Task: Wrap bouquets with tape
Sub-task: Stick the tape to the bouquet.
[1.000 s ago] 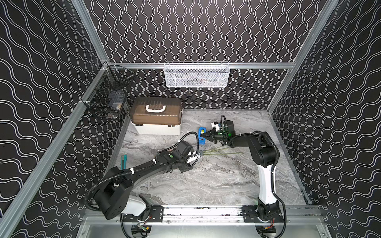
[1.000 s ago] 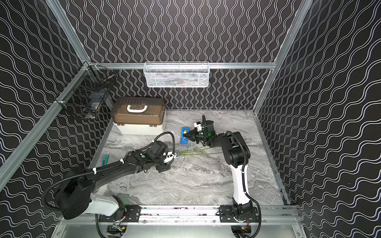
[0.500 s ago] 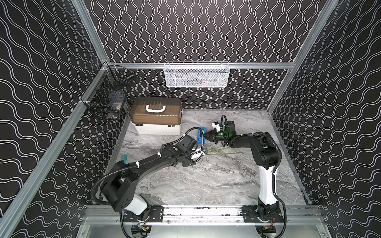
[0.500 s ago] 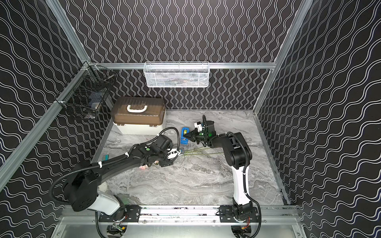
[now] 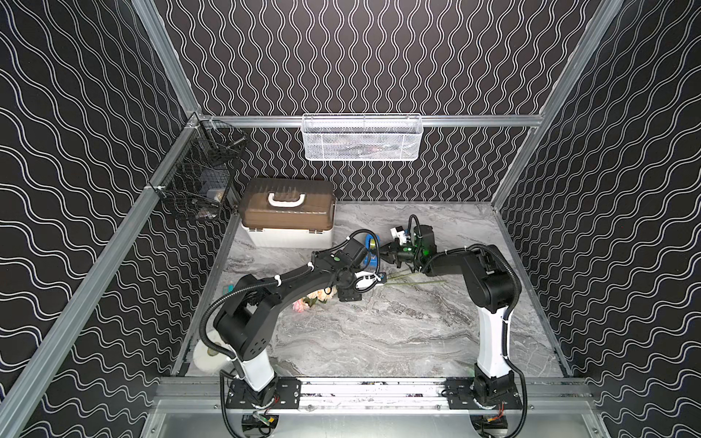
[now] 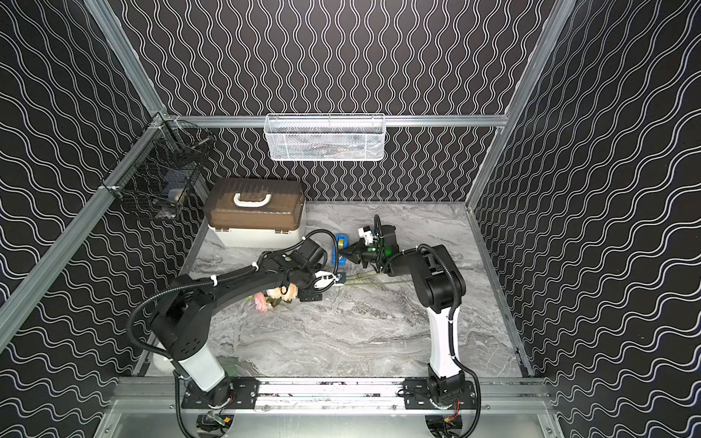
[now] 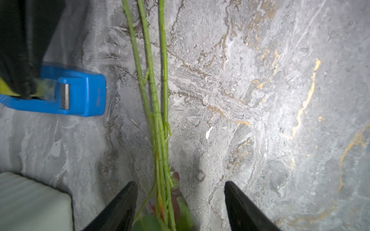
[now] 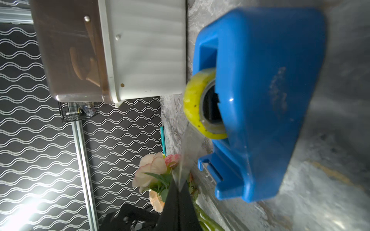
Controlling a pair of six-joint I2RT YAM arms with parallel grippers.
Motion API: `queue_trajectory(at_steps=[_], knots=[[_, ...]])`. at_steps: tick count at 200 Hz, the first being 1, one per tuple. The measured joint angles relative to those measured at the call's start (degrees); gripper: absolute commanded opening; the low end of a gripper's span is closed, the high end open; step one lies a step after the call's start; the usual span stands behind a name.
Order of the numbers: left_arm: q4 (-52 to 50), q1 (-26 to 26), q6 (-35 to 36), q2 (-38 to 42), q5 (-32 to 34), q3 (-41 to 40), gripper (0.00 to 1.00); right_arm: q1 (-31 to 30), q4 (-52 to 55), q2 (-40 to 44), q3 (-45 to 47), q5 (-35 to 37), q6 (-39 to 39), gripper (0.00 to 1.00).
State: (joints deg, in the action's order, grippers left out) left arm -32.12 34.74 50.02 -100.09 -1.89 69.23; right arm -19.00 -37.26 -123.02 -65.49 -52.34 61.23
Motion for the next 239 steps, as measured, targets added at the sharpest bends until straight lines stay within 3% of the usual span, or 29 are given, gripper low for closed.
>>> queue_trajectory(at_steps=[67, 168, 216, 239], knots=[[1.6, -3.2, 1.4, -4.2, 1.1, 0.8, 0.63, 0.0, -3.0, 0.4, 2.1, -0.6, 2.2, 0.00], [4.2, -3.7, 3.9, -8.2, 0.4, 2.0, 0.43, 0.0, -1.6, 2.0, 2.8, -0.4, 0.8, 0.00], [4.3, -4.0, 4.1, -9.7, -1.1, 2.5, 0.19, 0.0, 0.2, 3.5, 3.7, 0.2, -0.1, 0.00], [4.3, -4.3, 4.5, -9.7, -1.6, 2.8, 0.14, 0.0, 0.0, 3.8, 4.3, 0.3, -0.6, 0.00]])
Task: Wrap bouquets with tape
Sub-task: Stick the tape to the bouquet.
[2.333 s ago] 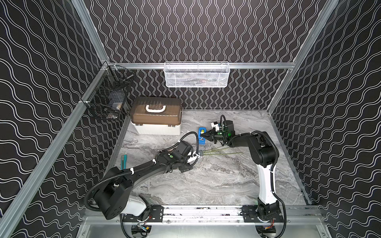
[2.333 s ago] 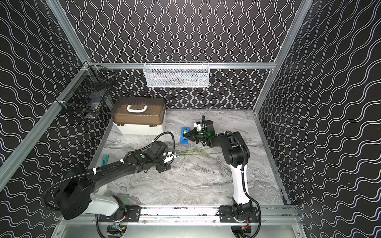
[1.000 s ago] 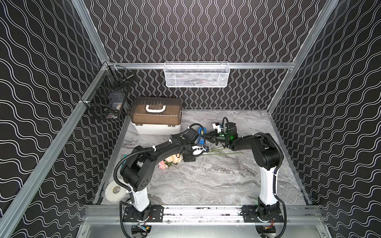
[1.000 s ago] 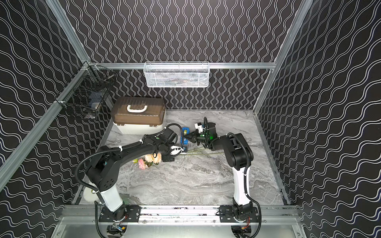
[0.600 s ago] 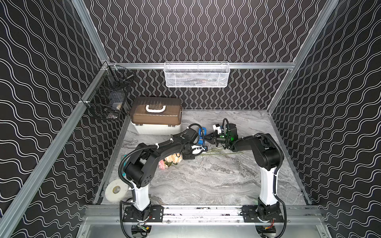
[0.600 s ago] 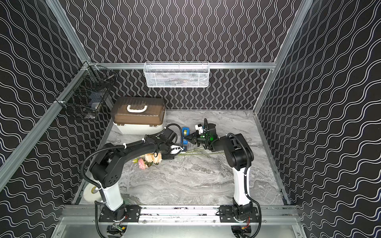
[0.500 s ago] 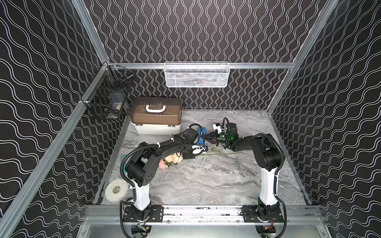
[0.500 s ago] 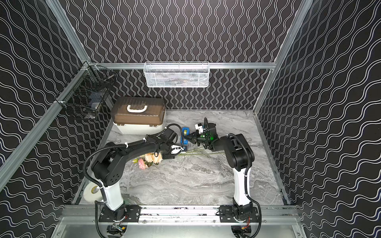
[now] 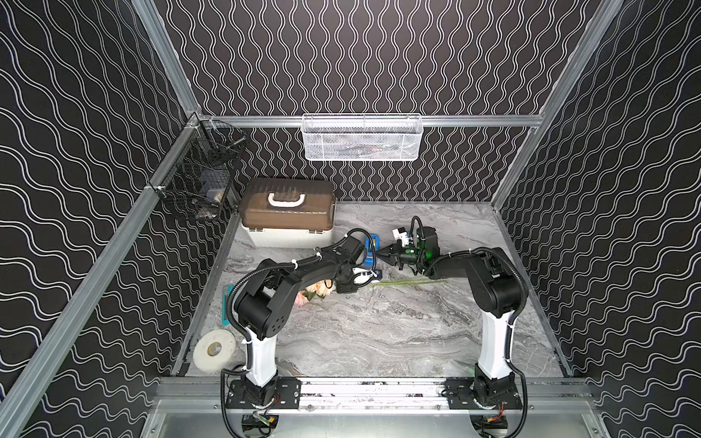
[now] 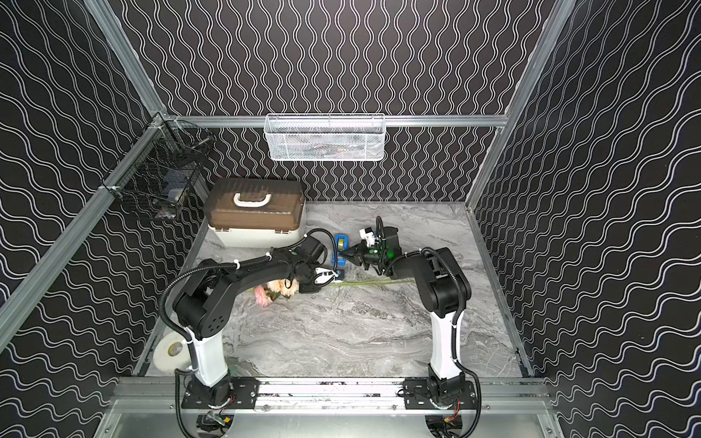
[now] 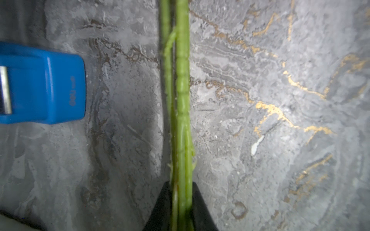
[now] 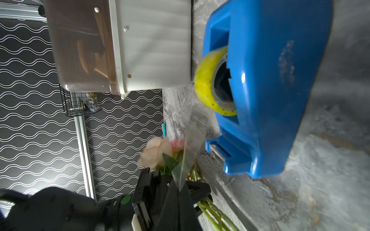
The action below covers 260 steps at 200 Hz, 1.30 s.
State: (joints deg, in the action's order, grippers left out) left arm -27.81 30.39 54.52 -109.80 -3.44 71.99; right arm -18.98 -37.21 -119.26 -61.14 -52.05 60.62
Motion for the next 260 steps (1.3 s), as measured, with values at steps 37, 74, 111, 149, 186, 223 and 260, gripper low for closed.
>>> queue_trajectory(at_steps=[37, 74, 111, 149, 186, 223, 260], knots=[[0.0, -0.3, 0.0, -0.5, -1.5, 1.7, 0.03, 0.0, -1.2, 0.0, 1.7, -0.1, 0.5, 0.00], [-0.5, -1.0, 0.5, -2.3, -3.7, 4.8, 0.00, 0.0, -1.6, 0.5, 2.7, 0.0, 1.3, 0.00], [-0.6, -2.0, 0.9, -3.8, -4.9, 6.6, 0.00, -0.2, -1.6, 0.8, 3.8, 0.3, 1.3, 0.00], [-0.7, -2.4, 0.9, -5.0, -5.5, 8.2, 0.00, -0.8, -1.6, 0.9, 4.9, 0.3, 0.2, 0.00], [-0.7, -2.6, 0.9, -5.8, -5.7, 9.2, 0.00, -1.8, -0.9, 1.8, 5.7, 0.6, -1.0, 0.00], [-0.6, -2.7, 0.9, -6.5, -5.9, 10.2, 0.00, -3.3, 1.7, 3.6, 6.8, 1.4, -3.1, 0.00], [-0.5, -2.8, 0.8, -6.5, -6.8, 10.8, 0.00, -4.8, 4.2, 5.1, 7.9, 2.5, -6.3, 0.00]])
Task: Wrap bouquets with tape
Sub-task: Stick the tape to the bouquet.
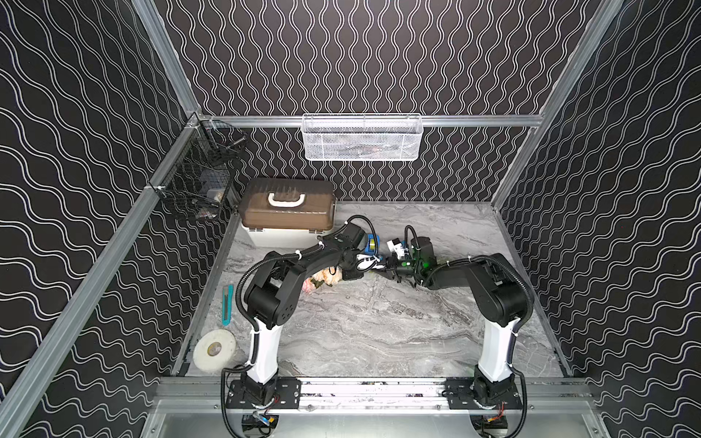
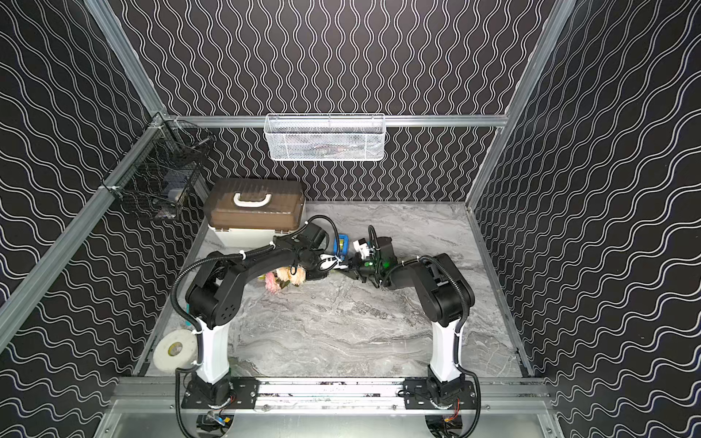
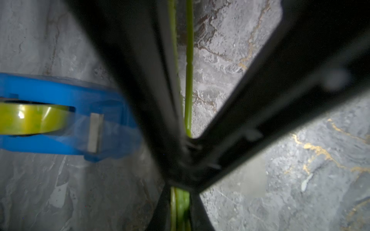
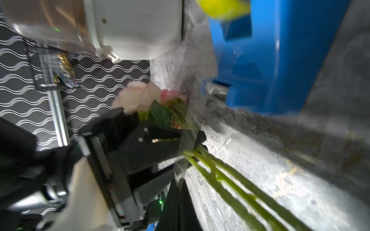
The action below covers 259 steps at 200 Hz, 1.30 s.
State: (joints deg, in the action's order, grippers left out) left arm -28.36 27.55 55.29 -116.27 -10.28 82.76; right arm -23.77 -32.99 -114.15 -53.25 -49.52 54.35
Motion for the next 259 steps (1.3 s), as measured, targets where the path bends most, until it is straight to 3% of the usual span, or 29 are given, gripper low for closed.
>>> queue_trajectory(at_steps=[109, 155, 212, 259], knots=[[0.0, -0.1, -0.1, 0.3, -1.4, -0.4, 0.00, -0.9, 1.4, 0.2, 3.4, 3.7, -4.5, 0.00], [-1.0, -0.2, -0.1, 0.3, -1.9, 0.1, 0.00, -1.0, 4.1, 0.1, 3.4, 6.4, -6.8, 0.18], [-1.2, -0.2, -0.1, 1.0, -1.9, -0.7, 0.00, -1.0, 14.9, 1.8, 1.4, 12.8, -14.7, 0.28], [-1.1, -0.2, -0.1, 1.1, -1.9, -0.7, 0.00, -1.4, 22.8, 13.0, 7.0, 19.8, -21.4, 0.44]])
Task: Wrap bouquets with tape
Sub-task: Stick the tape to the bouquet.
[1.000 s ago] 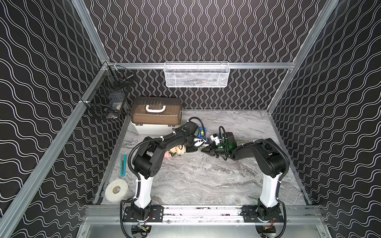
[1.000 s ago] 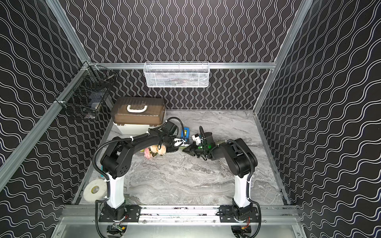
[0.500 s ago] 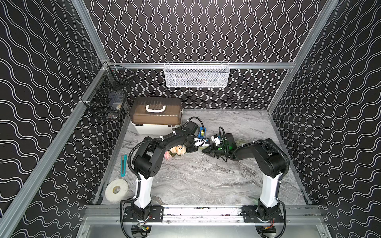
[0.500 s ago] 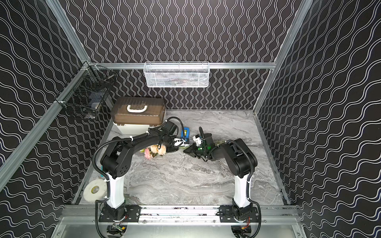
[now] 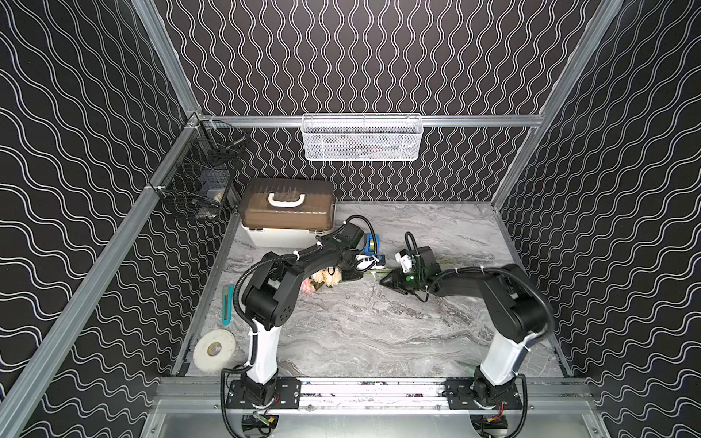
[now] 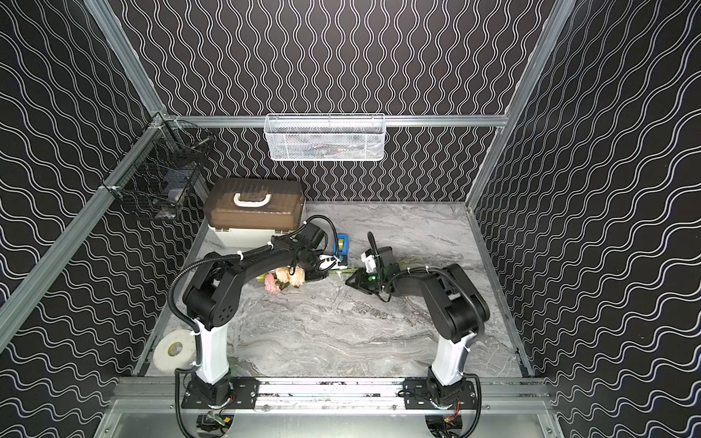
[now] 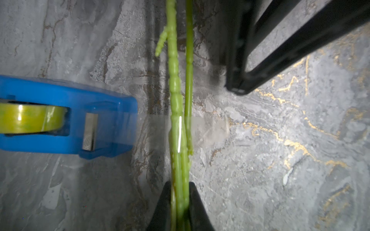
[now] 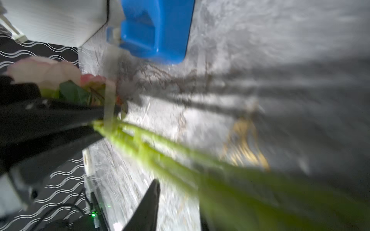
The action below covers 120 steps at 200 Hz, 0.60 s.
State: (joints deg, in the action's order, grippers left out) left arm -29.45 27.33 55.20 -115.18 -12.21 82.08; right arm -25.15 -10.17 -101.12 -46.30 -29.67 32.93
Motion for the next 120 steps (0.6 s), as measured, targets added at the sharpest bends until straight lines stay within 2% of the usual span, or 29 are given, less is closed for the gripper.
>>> queue_trajectory(at_steps=[29, 63, 88, 105, 120], knots=[[0.1, 0.0, 0.0, -0.1, 0.0, 0.0, 0.00, -3.1, 4.8, 9.2, 1.8, 5.6, -7.6, 0.47], [-0.2, 0.0, 0.0, -0.4, -0.3, 0.6, 0.00, -11.3, 2.9, 17.3, 10.4, 11.9, -25.5, 0.48], [0.0, 0.0, 0.0, -0.4, -0.9, 0.7, 0.00, -12.6, -2.5, 20.3, 17.2, 10.9, -38.9, 0.48], [0.1, -0.2, 0.0, -0.4, -1.1, 0.3, 0.00, -12.8, -5.0, 20.5, 17.9, 8.7, -46.9, 0.46], [0.0, -0.3, 0.0, -0.4, -1.3, 0.3, 0.00, -13.5, -6.5, 20.3, 18.0, 6.2, -57.5, 0.41]])
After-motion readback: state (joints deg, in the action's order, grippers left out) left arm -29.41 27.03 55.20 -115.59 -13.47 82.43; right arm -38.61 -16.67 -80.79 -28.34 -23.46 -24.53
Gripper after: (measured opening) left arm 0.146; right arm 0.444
